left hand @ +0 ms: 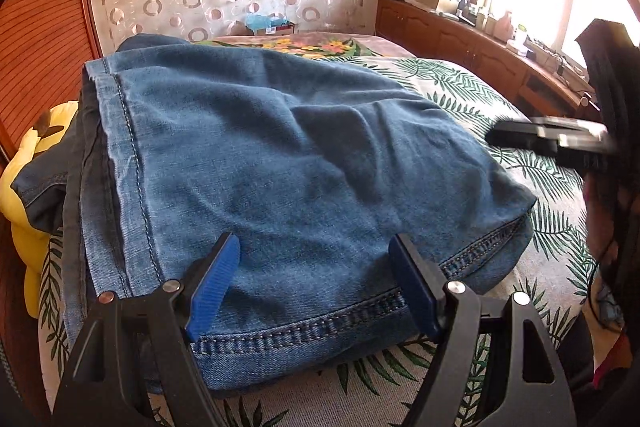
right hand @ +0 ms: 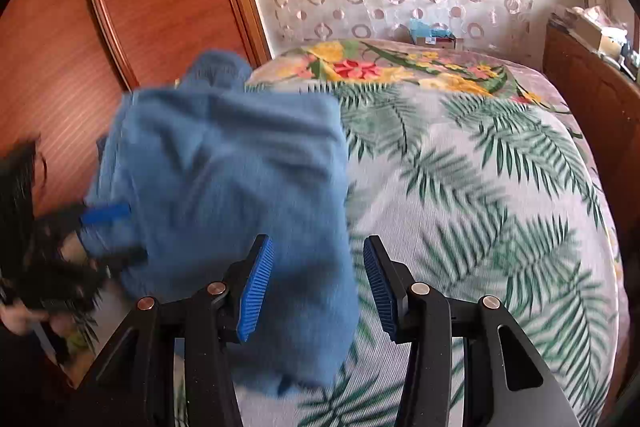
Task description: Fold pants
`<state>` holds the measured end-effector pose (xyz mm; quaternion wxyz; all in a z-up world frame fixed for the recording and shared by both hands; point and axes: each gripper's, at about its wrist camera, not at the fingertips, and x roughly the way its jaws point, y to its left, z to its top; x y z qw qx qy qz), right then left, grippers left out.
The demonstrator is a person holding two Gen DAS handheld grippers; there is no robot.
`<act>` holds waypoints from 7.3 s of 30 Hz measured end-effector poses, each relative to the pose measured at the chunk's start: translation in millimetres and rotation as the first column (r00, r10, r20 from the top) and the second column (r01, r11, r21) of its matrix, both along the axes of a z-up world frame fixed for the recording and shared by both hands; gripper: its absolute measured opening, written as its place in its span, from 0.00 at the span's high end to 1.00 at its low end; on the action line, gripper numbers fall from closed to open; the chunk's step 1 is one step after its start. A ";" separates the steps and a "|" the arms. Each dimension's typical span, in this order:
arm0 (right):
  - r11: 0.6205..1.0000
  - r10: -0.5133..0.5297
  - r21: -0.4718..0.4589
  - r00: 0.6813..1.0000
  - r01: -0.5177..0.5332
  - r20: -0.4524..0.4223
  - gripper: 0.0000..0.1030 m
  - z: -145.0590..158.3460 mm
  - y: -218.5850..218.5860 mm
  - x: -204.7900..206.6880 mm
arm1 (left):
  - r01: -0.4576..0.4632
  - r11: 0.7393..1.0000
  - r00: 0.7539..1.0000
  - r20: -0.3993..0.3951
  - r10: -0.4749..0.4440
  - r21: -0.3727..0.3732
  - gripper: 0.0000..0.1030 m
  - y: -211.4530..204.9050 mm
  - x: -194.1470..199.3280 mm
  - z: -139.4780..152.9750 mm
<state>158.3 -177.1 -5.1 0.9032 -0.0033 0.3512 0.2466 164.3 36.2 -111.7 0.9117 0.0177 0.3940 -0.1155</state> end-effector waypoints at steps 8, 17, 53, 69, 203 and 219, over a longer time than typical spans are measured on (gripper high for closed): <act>0.996 0.060 -0.062 0.996 -0.064 -0.069 0.53 -5.9 25.1 68.1 | -0.002 1.000 1.000 0.008 0.002 0.000 0.25 -0.6 0.2 -1.3; 0.993 0.099 -0.043 0.982 -0.107 -0.164 0.61 -30.2 42.2 101.4 | 0.006 1.000 1.000 0.014 -0.006 -0.012 0.25 2.2 -1.3 -1.3; 0.996 -0.088 -0.023 0.986 0.086 -0.140 0.56 -50.2 -84.5 20.8 | 0.117 0.993 0.993 -0.034 -0.117 0.002 0.25 -72.3 16.4 9.1; 0.987 -0.107 0.103 0.987 0.120 -0.117 0.92 -32.2 -80.1 -2.1 | 0.096 0.995 0.995 -0.029 -0.096 -0.011 0.25 -56.4 11.8 8.1; 0.925 0.353 0.151 0.935 -0.347 -0.013 0.77 -21.2 127.5 155.0 | 0.000 0.911 0.995 -0.087 -0.039 -0.412 0.86 80.6 42.8 40.2; 0.868 0.484 0.011 0.851 -0.496 0.206 0.78 100.2 201.8 133.9 | -0.029 0.913 0.986 0.136 0.092 -0.407 0.86 152.6 30.1 143.5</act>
